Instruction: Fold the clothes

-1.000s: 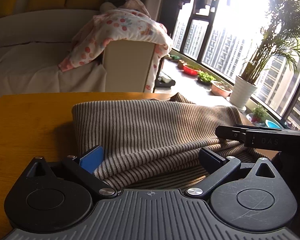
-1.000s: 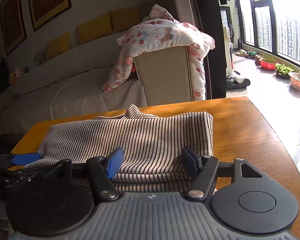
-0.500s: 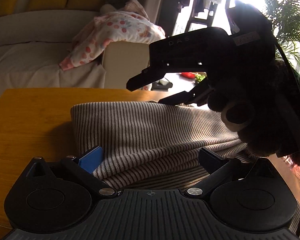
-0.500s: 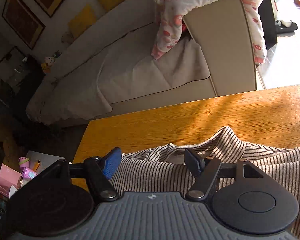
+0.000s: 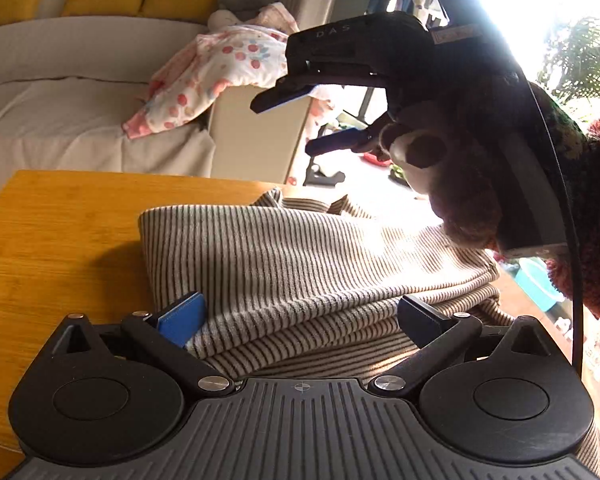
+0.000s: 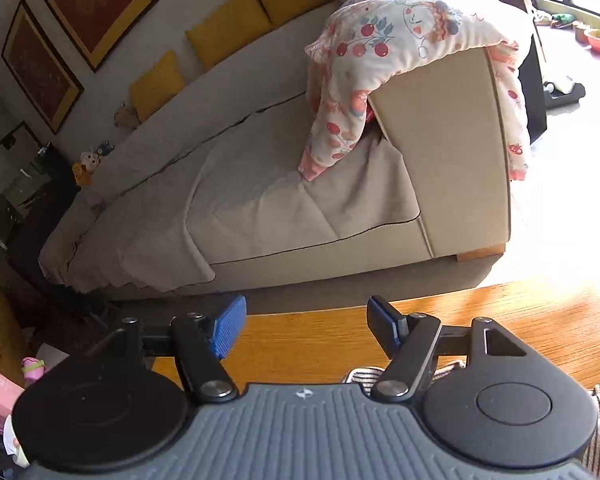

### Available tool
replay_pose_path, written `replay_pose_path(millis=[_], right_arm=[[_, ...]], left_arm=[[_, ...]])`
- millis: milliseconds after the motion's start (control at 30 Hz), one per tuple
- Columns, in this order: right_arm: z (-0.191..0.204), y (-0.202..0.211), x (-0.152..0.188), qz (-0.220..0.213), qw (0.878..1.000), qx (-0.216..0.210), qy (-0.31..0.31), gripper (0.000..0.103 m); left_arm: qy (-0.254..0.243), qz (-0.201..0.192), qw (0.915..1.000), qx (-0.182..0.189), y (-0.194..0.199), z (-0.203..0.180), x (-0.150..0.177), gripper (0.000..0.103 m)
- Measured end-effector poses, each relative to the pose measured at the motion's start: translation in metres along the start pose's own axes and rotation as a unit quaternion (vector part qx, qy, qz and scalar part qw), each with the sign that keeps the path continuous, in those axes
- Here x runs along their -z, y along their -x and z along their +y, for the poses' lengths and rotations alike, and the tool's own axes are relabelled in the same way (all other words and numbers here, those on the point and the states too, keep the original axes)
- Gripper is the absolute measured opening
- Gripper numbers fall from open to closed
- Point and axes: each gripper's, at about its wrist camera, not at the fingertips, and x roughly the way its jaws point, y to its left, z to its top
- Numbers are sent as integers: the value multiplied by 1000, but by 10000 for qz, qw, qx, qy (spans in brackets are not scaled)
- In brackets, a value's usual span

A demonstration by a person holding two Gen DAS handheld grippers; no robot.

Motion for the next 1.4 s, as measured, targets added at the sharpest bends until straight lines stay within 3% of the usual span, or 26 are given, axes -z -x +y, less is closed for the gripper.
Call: replay_pose_path(millis=[100,200,267,367,467,533,633,767,800,900,1033,1133,1233,1400], right_arm=[[-1,-12,17,770,9967,-268,3,67],[-2,-30,31,1097,9929,-392,-252,65],[-5,-31,31,867,9955,-196,-329,61],[-1,-6,27,32,9980,550,310,58],[0,40,39,-617,9865,905,1215,58],[-6,73,54,-827,9780,972,1652,58],[-26,102,82,-679,9732,1186,1850,59],[-72,109,118,-201,9752,1600,1519,57],[-80,111,123,-187,9778,1549,1399,62],[-94,120,124,-155,9843,1377,1096,62],[-90,138,117,-430,9705,1693,1665,62],[-101,148,101,-673,9776,1528,1282,58],[-105,139,98,-681,9771,1561,1277,48],[-105,114,106,-355,9638,1966,1767,50]], left_arm=[[3,1,10000,4,2,-2,1,103],[3,18,10000,7,2,-2,0,103],[-1,39,10000,8,2,-2,0,103],[7,49,10000,7,2,-1,0,103],[-20,62,10000,-22,2,-4,1,103],[-30,72,10000,-34,2,-5,0,103],[-41,81,9999,-47,1,-4,0,103],[-36,117,9999,-27,0,-2,-1,103],[-88,168,9998,-16,0,-2,-2,103],[-427,419,9982,2,1,-3,-11,103],[-2,534,9986,29,16,24,-40,103],[642,722,9953,47,12,49,-59,103],[479,865,9943,-400,1,56,-66,98],[-1,1035,9900,-956,-6,58,-69,93]])
